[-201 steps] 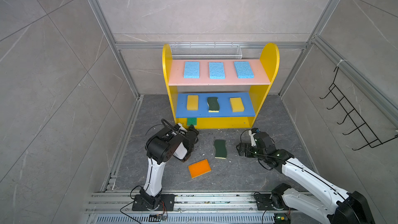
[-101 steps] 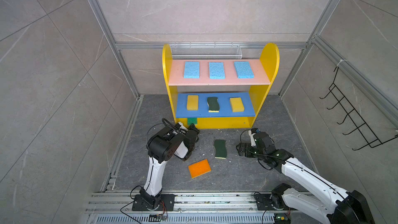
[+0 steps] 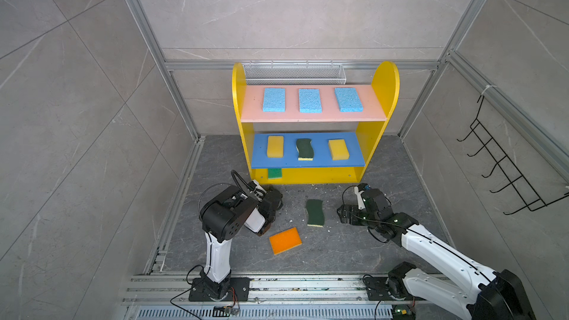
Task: Place and organize the cleaning sponges onto the shelf
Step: 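Withdraw the left gripper while the right gripper moves over the green scouring pad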
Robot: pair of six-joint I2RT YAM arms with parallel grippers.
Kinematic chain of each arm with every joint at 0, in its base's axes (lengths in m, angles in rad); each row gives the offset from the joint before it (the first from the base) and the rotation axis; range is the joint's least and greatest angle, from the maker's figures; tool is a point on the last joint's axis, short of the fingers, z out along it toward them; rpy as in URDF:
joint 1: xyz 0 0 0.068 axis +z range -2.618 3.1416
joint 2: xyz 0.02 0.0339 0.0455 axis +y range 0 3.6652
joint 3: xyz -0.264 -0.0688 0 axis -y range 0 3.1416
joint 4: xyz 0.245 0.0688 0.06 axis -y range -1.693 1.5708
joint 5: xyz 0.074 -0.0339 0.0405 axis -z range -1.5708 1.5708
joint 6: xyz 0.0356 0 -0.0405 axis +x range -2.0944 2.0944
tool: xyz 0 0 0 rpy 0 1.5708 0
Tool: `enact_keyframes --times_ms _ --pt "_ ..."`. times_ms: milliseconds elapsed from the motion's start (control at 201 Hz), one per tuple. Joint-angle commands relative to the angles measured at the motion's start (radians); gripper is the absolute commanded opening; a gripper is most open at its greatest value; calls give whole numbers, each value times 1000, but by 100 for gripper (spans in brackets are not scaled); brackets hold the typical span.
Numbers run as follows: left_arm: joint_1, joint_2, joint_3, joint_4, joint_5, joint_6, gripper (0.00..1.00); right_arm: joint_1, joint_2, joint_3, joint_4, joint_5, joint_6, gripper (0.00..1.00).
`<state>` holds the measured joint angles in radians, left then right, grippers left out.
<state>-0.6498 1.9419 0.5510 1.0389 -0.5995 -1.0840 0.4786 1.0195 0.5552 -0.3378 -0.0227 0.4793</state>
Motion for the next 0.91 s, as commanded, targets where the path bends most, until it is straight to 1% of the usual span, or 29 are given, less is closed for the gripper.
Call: enact_keyframes --times_ms 0,65,164,214,299,403,473,558,677,757,826,906 --pt "-20 -125 -65 -127 -81 74 14 6 18 1 15 -13 9 100" --pt "-33 -237 -77 -263 -104 88 14 5 30 11 3 -18 10 100" --pt "-61 -430 -32 -661 -155 99 15 6 47 30 -18 -26 4 98" --pt "-73 -525 -6 -820 -182 113 18 6 46 33 -24 -23 6 99" --pt "-80 -671 0 -976 -199 148 21 7 27 36 -27 -29 17 100" --pt "-80 -828 24 -1158 -202 199 25 13 20 67 -70 1 38 100" --pt "-79 -896 52 -1255 -184 256 27 30 30 96 -94 12 55 100" --pt "-79 -938 91 -1369 -175 271 30 70 43 125 -109 30 93 100" --pt "-78 -995 108 -1424 -138 330 35 137 57 171 -143 86 150 99" --pt "-78 -1026 123 -1467 -118 360 37 198 76 210 -182 160 195 100" --pt "-77 -1043 139 -1505 -101 373 39 253 117 240 -192 213 246 99" --pt "-70 -1041 164 -1551 -71 386 42 302 189 272 -189 228 299 100"
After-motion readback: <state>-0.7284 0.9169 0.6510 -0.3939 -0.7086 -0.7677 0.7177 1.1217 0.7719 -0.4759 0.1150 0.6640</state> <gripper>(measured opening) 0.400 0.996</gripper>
